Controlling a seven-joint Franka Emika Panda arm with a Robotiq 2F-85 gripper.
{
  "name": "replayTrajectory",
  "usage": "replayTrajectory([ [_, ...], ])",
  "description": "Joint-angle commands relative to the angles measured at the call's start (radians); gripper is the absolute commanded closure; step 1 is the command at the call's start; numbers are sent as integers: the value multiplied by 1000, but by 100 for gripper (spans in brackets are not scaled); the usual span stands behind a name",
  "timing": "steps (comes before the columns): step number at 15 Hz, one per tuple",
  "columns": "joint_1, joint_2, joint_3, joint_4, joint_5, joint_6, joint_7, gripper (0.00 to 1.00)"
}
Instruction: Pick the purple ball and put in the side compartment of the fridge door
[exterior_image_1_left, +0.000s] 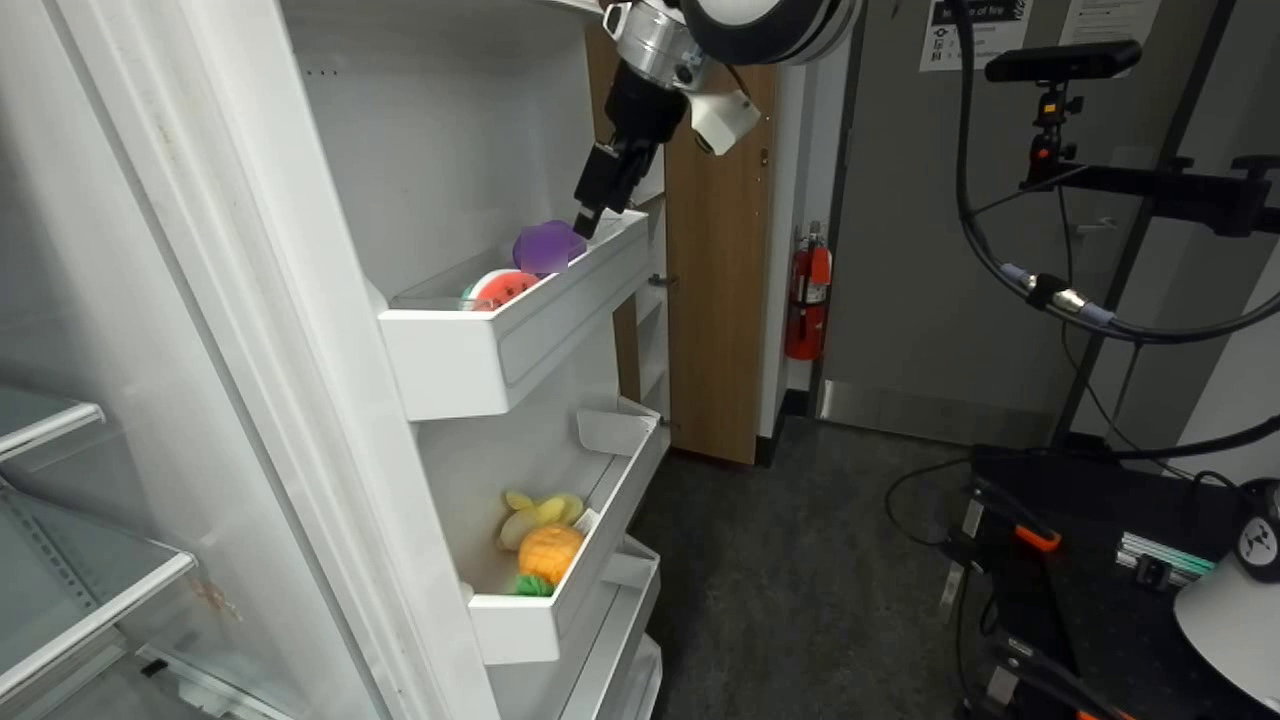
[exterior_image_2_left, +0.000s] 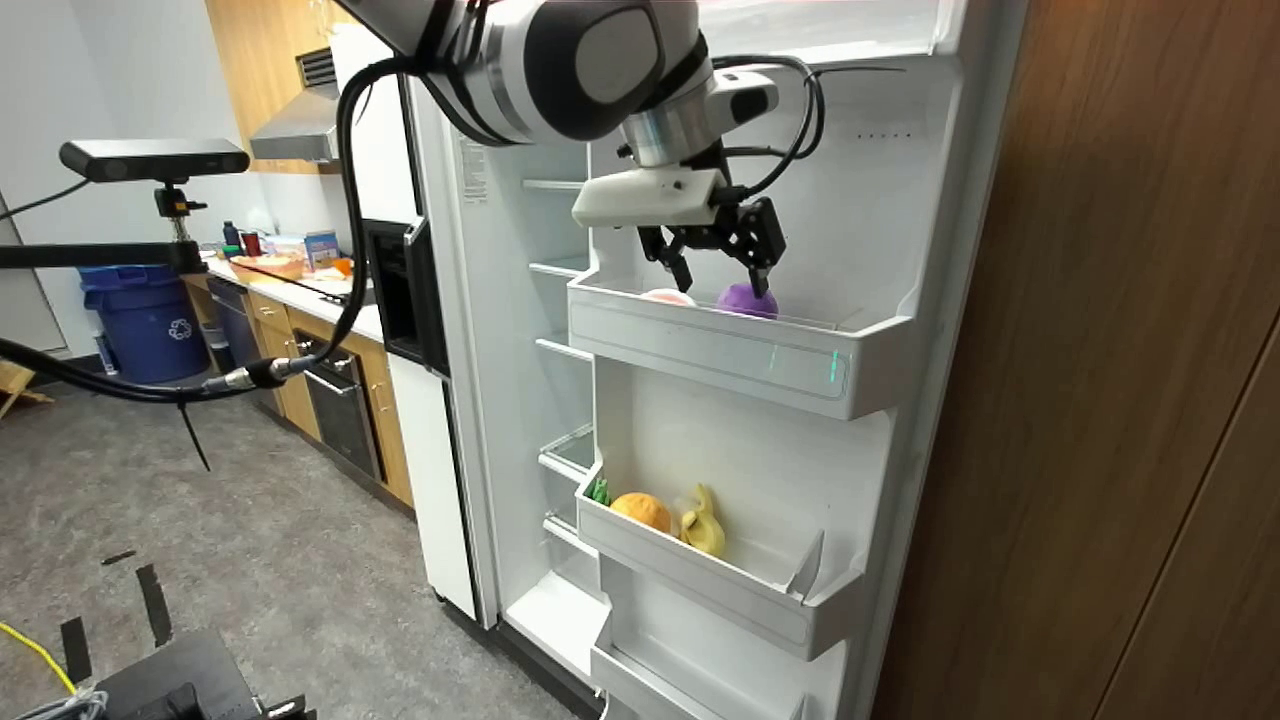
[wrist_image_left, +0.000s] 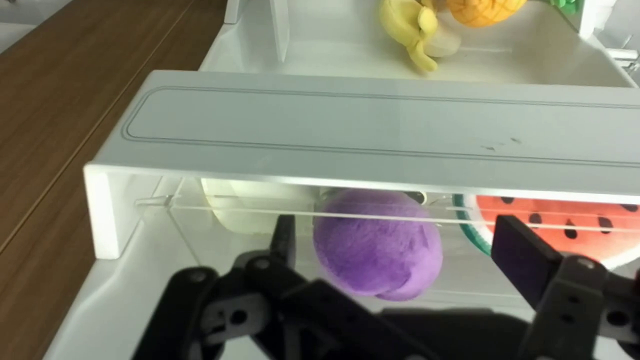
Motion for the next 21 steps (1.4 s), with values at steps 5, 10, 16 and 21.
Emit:
replayTrajectory([
  [5, -10, -18, 8, -64, -33, 173, 59, 0],
  [10, -10, -1, 11, -49, -13, 153, 44, 0],
  [16, -13, 30, 1, -51, -134, 221, 98, 0],
  [21, -10, 73, 0, -27, -168, 260, 155, 0],
])
